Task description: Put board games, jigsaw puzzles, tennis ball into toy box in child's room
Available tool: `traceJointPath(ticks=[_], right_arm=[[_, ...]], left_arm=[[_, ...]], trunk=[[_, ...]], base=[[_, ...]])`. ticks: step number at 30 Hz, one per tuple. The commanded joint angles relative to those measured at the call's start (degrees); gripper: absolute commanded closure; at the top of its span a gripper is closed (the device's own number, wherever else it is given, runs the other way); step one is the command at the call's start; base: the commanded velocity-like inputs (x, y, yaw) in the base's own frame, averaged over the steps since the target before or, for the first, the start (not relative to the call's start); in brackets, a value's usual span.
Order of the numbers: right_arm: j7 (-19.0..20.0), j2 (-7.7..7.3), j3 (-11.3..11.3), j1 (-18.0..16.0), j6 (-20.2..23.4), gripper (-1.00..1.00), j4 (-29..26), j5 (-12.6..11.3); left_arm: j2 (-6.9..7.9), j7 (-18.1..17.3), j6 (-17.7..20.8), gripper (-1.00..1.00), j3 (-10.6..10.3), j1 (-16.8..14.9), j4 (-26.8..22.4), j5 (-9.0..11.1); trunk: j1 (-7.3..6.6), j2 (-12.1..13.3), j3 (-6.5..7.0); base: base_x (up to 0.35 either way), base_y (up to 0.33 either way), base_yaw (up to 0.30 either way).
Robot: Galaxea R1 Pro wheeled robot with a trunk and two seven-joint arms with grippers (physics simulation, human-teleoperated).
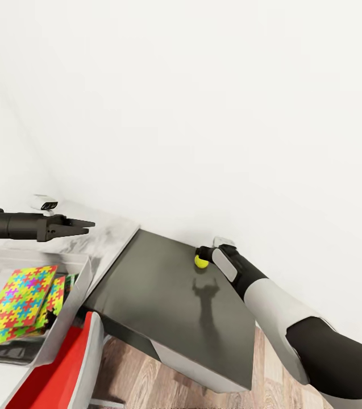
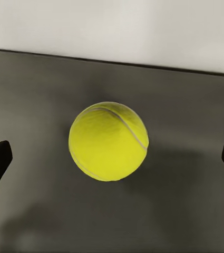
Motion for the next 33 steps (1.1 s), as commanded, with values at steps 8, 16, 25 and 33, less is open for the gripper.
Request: traceJointPath(ticks=[8, 16, 25, 33], right_arm=[[-0.5, 0.13, 0.5, -0.1, 0.2, -1.00, -0.1, -0.5], [-0.5, -0.33, 0.6, -0.1, 0.2, -1.00, -0.1, -0.6], [-0.5, -0.43, 0.7, -0.1, 0.2, -1.00, -2.0, -0.6], [-0.5, -0.42, 0.7, -0.1, 0.3, -1.00, -3.7, -0.5]], left_arm=[[0.04, -0.2, 0.6, -1.00, -0.1, -0.1, 0.0, 0.0], [-0.01, -0.2, 0.6, -1.00, -0.1, -0.1, 0.0, 0.0], [-0.16, -0.2, 0.5, -1.00, -0.1, -0.1, 0.0, 0.0], [-0.16, -0.2, 0.5, -1.00, -0.1, -0.1, 0.0, 0.0]], trunk=[[0.03, -0.1, -0.86], [0.03, -0.1, -1.61], [0.03, -0.1, -2.46], [0.03, -0.1, -3.21]], base=[[0.000, 0.000, 0.037], [0.000, 0.000, 0.067], [0.000, 0.000, 0.067], [0.000, 0.000, 0.036]])
